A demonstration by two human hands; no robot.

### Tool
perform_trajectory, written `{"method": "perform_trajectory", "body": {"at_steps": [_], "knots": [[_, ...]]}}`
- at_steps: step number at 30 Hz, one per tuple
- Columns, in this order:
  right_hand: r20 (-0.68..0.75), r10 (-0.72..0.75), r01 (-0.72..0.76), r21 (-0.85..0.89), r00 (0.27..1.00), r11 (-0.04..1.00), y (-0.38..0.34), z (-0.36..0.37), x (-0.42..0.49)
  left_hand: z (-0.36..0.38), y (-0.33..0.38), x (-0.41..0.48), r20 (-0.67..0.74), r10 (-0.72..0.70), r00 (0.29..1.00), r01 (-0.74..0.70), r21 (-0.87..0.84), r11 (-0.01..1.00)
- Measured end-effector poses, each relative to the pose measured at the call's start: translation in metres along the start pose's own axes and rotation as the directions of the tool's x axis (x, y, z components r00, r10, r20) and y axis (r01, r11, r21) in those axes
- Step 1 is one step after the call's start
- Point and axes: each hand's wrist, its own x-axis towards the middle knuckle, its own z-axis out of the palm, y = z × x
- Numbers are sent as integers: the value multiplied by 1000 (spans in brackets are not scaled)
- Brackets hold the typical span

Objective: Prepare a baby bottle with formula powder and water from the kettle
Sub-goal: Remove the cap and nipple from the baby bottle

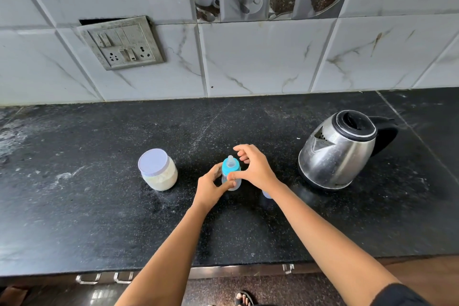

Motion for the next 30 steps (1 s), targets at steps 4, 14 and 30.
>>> {"method": "perform_trajectory", "body": {"at_steps": [4, 14, 30], "knots": [[-65, -6, 8, 33, 998, 999, 7, -14, -7, 0, 1, -1, -2, -31, 1000, 31, 10, 999], [130, -13, 3, 76, 991, 997, -9, -1, -6, 2, 2, -3, -16, -31, 999, 30, -15, 999], [131, 275, -278, 737, 953, 615, -25, -52, -6, 6, -5, -4, -12, -53, 999, 52, -43, 998]]}}
